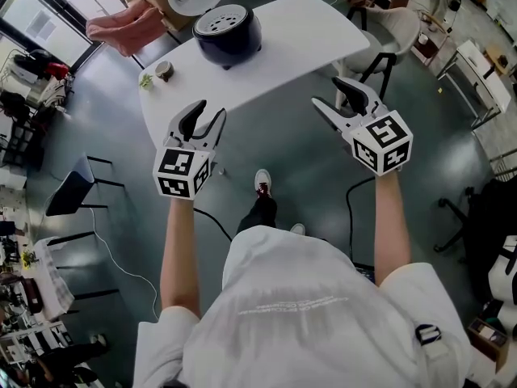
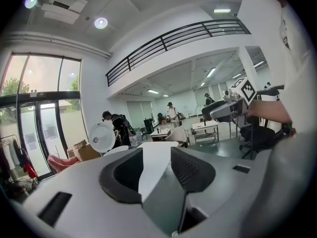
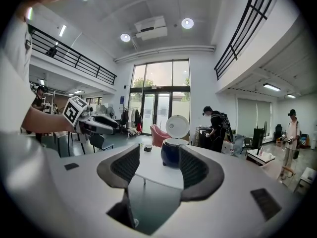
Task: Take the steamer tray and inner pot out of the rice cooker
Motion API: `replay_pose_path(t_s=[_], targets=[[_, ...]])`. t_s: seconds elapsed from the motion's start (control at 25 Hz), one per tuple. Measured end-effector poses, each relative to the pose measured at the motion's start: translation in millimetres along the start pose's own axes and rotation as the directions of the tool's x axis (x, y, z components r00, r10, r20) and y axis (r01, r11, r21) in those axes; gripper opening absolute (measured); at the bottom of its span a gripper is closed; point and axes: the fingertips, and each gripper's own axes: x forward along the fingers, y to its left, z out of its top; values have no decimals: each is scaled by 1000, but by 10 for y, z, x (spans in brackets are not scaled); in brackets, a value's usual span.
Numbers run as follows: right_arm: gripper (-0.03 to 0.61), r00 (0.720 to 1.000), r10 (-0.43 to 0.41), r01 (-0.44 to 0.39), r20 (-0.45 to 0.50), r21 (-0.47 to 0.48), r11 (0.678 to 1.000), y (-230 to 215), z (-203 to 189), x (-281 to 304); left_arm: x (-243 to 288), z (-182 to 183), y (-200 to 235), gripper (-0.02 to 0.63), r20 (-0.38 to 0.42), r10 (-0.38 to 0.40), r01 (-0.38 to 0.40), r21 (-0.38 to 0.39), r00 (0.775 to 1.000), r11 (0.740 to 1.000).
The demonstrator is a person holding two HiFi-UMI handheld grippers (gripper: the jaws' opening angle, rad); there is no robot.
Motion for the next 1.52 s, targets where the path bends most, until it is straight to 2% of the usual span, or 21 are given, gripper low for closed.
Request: replay_pose_path(t_s=[0.24, 0.48, 0.88, 1.0, 1.08, 1.2, 1.52], targets=[[252, 1000, 6, -6, -8, -10, 1000, -76, 36, 152, 121, -48, 119, 189, 0, 8, -8, -18, 1000, 1000], [247, 999, 14, -15, -34, -23, 1000, -244, -12, 480, 463, -172, 339, 189, -3, -2, 2, -38, 1000, 999], [247, 996, 12, -17, -90, -49, 999, -1037, 25, 1566, 1591, -265, 1270, 187, 39, 13, -9, -107, 999, 994], [239, 997, 8, -11, -77, -39, 999, -1271, 106, 1936, 1942, -329, 1540, 187, 20, 6, -3, -119, 1000, 993], [198, 998, -6, 5, -55, -19, 1000, -1436, 173, 2159, 2136, -367, 1709, 187, 7, 4, -3, -127, 1000, 992], [204, 998, 0, 1, -70, 5, 1000, -1609, 177, 2497, 2360, -476, 1958, 187, -23, 8, -11, -141, 1000, 990], [232, 986, 66, -71, -155, -24, 997, -1808, 114, 3370, 2834, -738, 2600, 187, -62, 31, -43, -198, 998, 979]])
